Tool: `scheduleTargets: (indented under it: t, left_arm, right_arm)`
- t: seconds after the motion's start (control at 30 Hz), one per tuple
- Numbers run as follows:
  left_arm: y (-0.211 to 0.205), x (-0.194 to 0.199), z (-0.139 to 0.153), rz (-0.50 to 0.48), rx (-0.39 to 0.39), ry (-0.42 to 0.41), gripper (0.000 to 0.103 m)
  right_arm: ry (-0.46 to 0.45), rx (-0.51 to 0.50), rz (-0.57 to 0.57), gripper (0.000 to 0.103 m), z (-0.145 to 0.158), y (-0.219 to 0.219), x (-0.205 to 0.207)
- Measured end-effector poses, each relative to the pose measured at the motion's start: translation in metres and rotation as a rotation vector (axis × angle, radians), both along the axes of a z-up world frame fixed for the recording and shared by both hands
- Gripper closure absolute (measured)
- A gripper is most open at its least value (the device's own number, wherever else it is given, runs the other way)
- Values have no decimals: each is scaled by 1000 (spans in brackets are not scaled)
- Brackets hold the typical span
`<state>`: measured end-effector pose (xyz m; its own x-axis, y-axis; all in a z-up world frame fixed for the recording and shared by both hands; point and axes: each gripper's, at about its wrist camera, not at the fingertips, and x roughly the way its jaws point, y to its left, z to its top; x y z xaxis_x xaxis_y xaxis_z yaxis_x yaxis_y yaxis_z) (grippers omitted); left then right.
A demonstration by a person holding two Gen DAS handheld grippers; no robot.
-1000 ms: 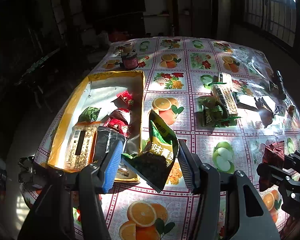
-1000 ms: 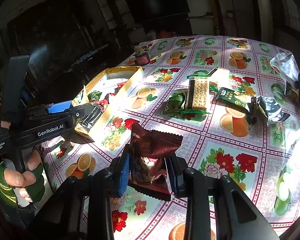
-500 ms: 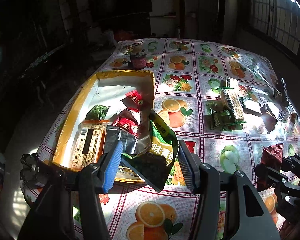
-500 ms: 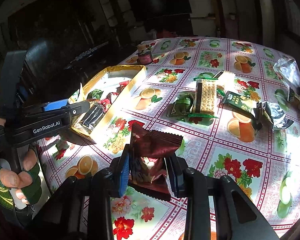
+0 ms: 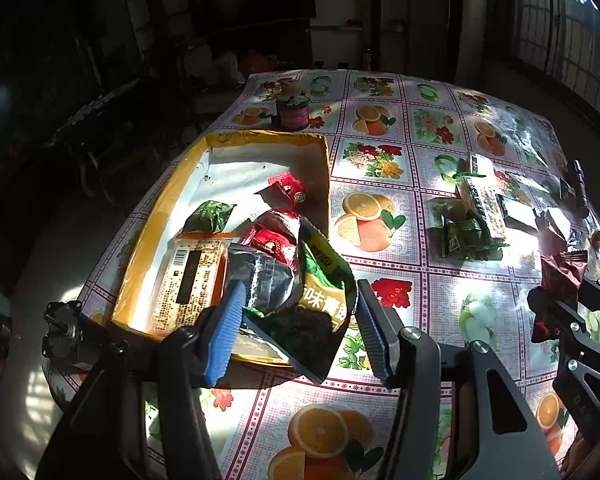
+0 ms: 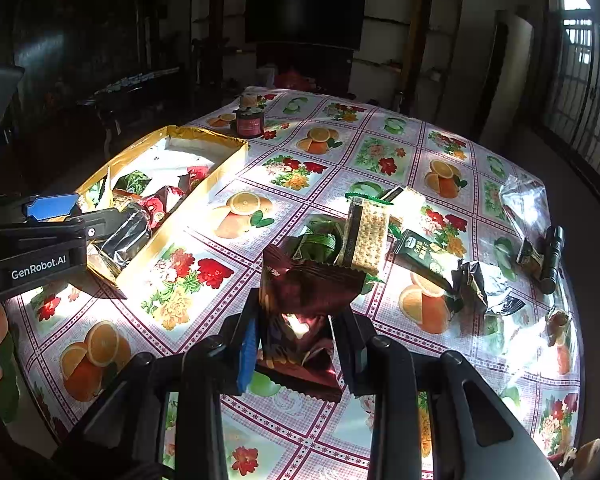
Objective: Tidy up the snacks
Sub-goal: 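Carry the green packet and brown candy with both tools over the box, then open both tools to release the green packet and brown candy into the box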
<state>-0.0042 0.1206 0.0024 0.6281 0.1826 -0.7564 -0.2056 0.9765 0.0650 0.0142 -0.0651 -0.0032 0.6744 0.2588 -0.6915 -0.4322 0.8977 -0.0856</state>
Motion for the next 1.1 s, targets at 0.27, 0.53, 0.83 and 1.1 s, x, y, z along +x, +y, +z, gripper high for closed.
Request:
scheduleTargets:
  t: [0.27,0.53,0.83,1.1]
  left_arm:
    - [15,3,-4,10,-36,10,46]
    - [94,8,-11,161,-102,35,46]
    - [112,35,-24,152,-135,67,46]
    - [116,58,-36,151,-122,98,46]
  right_arm:
    - [46,55,47,69,-2,7,5]
    - [176,305,203,69,1,39,29]
    - [272,399,270,69,-6,139,112]
    - [341,314,264,69,-41,192,152]
